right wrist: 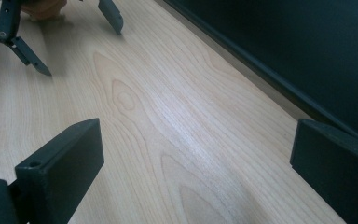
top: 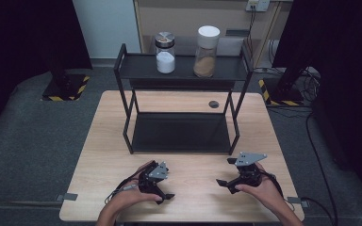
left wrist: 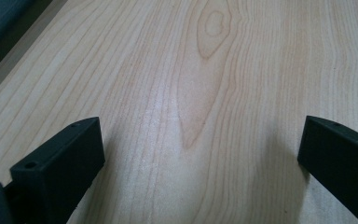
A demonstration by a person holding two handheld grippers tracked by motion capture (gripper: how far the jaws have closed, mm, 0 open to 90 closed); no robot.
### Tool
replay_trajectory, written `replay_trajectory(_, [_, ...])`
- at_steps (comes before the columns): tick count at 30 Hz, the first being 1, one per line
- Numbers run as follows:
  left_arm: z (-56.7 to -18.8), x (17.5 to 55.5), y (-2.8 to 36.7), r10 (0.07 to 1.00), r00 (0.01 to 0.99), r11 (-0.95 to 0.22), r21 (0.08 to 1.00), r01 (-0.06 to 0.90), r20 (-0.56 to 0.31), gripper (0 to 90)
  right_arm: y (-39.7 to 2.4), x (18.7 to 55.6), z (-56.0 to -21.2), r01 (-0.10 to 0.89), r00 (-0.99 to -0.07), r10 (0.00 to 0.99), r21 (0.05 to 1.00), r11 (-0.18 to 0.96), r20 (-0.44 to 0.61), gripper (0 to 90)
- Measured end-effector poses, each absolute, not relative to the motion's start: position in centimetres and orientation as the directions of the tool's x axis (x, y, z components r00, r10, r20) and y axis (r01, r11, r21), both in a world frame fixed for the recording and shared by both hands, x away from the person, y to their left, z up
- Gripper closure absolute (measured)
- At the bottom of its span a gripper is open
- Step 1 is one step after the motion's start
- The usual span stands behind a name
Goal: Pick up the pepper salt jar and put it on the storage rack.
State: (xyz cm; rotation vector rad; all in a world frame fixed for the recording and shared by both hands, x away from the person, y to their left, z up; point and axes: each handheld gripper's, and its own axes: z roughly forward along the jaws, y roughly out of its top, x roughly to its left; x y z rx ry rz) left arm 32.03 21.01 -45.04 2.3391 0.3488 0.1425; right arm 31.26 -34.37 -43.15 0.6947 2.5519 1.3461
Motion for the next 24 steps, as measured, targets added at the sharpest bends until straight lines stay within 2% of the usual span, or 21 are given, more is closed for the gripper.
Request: replay_trajectory(24, [-45.0,32.0,21.0,0.291,0.957,-0.68,0.704,0.207,0.0,0.0,-33.0,30.6,-44.3,0.291,-0.892,0.452,0.773,0.564,0.007,3.7])
